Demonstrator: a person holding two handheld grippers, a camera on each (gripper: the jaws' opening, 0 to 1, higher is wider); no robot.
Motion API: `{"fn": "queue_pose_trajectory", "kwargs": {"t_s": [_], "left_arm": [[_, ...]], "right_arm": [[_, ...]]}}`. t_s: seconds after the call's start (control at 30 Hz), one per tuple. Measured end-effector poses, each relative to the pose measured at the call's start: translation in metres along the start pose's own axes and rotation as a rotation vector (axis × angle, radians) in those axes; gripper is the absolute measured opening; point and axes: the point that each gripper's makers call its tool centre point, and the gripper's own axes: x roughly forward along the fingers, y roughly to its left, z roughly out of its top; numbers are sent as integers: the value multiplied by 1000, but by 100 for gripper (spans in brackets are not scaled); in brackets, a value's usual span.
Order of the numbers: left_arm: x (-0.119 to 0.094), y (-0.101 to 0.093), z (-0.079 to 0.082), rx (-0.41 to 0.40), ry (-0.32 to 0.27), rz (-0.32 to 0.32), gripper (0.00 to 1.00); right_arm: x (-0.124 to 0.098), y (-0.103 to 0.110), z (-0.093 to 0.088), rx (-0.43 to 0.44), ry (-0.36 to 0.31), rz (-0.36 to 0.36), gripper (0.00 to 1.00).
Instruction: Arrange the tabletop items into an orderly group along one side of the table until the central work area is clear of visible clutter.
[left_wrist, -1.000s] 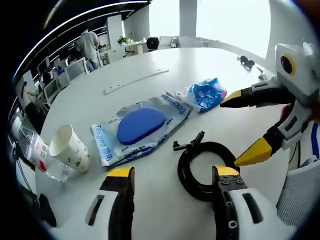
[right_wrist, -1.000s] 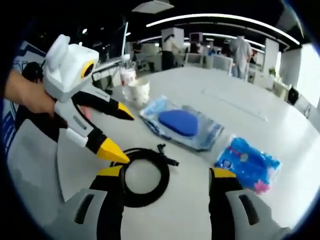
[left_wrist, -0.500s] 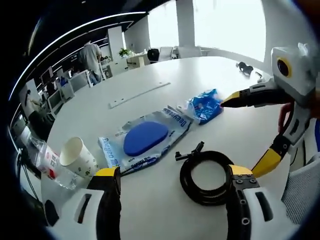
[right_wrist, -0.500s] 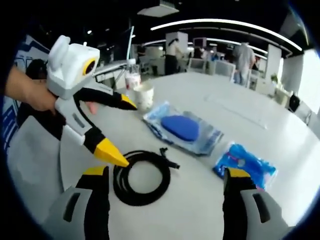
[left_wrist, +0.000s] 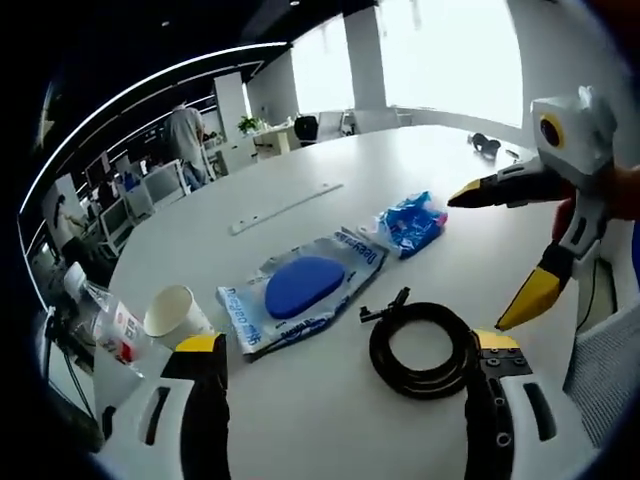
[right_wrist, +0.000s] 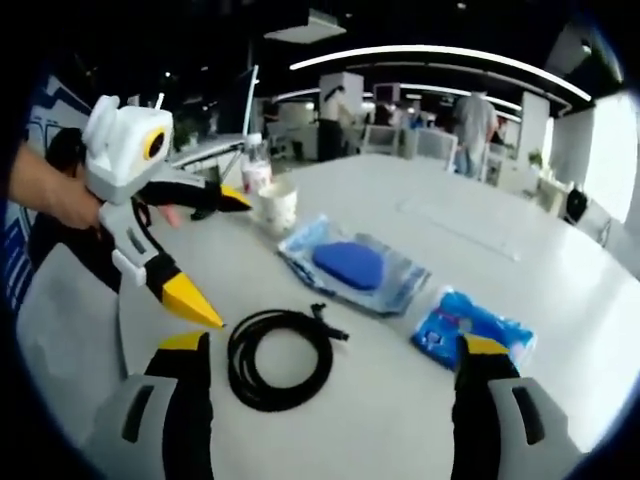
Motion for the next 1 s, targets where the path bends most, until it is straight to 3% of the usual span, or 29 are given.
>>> {"fn": "queue_pose_trajectory", "kwargs": {"t_s": [0.17,0.23,0.4,0.7,1.0], "left_arm": [[-15,2,-1,-4,-9,7,98],[-22,4,5,-74,-53,29,98],[-34,19,0,-149,-63,69,98],[-60,31,-12,-118,-81,111,98],[-73,39,-27,-119,-70,120,98]], "right_arm": [[-8,3,2,21,-8,-23,100],[-10,4,4,15,-11,-31,100],[-18,5,9,27,-28,-52,100],[-28,9,8,51,-50,-87,100],[-35,16,3,63,-46,-99,100]]}}
